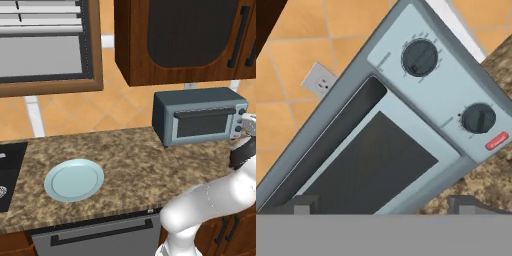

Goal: Pick up the kebab skewer and baguette bread, and place them inside the toaster oven. Close the toaster oven door and start by setting the timer.

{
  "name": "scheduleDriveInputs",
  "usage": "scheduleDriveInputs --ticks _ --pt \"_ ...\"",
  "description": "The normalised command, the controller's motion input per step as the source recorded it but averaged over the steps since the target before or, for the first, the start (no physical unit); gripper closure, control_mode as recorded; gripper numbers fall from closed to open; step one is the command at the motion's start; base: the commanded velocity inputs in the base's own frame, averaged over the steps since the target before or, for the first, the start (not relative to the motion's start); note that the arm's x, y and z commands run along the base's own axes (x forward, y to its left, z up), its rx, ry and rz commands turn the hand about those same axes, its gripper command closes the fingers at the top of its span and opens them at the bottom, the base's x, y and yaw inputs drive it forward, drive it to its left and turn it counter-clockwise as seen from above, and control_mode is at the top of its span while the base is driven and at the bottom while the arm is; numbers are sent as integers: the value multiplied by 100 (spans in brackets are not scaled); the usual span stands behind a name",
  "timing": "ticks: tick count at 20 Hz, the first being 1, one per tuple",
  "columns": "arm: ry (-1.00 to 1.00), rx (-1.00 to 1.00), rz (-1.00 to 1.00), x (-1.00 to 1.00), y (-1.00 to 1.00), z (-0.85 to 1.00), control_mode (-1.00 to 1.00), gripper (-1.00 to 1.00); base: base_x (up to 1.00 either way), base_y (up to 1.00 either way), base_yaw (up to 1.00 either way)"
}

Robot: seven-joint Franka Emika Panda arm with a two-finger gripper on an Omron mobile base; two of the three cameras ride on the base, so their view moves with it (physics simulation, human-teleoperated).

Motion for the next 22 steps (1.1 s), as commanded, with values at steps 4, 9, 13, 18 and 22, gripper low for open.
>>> scheduleDriveInputs --ticks 4,9,13,18,22 --pt "-2 2 -16 0 0 -14 -100 -100 0 0 0" --pt "0 5 -12 6 0 -10 -100 -100 0 0 0" --pt "0 6 -9 10 0 -8 -100 -100 0 0 0" --pt "0 6 -2 18 -1 -8 -100 -100 0 0 0" --pt "0 5 0 19 -15 -4 -100 -100 0 0 0"
